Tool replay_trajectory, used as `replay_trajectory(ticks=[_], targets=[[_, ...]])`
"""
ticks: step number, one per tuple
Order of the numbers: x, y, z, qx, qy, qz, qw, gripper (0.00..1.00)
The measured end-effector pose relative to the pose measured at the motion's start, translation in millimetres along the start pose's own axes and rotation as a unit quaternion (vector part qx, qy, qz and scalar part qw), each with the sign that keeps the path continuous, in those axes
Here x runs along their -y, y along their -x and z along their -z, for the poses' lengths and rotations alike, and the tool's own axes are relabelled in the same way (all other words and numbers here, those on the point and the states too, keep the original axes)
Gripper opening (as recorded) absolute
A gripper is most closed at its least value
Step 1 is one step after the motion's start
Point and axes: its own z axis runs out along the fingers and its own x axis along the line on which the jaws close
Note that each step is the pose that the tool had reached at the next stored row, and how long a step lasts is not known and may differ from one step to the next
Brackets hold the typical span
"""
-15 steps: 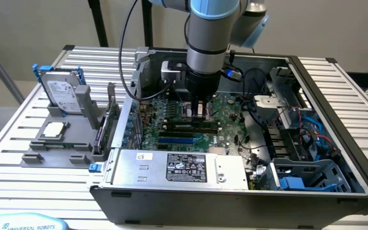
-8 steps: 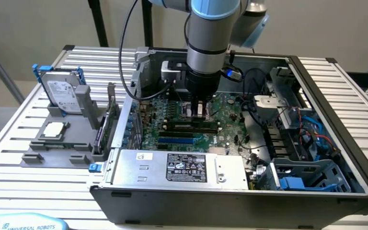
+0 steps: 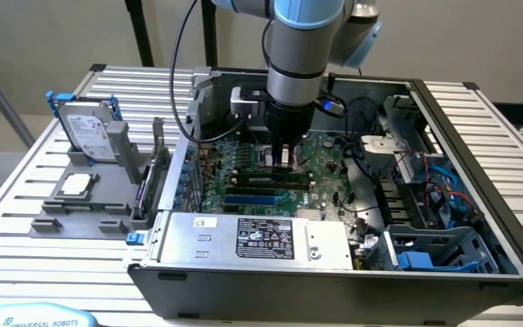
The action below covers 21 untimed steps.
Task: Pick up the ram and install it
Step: 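Insert the ram into the slot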
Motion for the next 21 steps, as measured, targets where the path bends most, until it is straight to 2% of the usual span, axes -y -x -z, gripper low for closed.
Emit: replay_trajectory(ticks=[6,8,9,10,15,17,18,19,21], targets=[[1.3,0.1,-0.2,0.0001,0.0001,0.000,1.0000,0.13],[1.3,0.1,-0.2,0.0001,0.0003,0.000,1.0000,0.15],[1.3,0.1,0.0,0.0001,0.0003,0.000,1.0000,0.21],[1.2,0.1,0.8,0.0001,0.0003,0.000,1.0000,0.21],[0.3,-0.6,16.5,0.0001,0.0004,0.000,1.0000,0.21],[-0.9,-0.8,19.6,0.0002,0.0004,0.000,1.0000,0.21],[-1.6,-0.8,20.2,0.0004,0.0004,0.000,1.0000,0.19],[-1.7,-0.8,20.3,0.0007,0.0003,0.000,1.0000,0.13],[-1.7,-0.8,20.3,0.0008,0.0004,0.000,1.0000,0.11]])
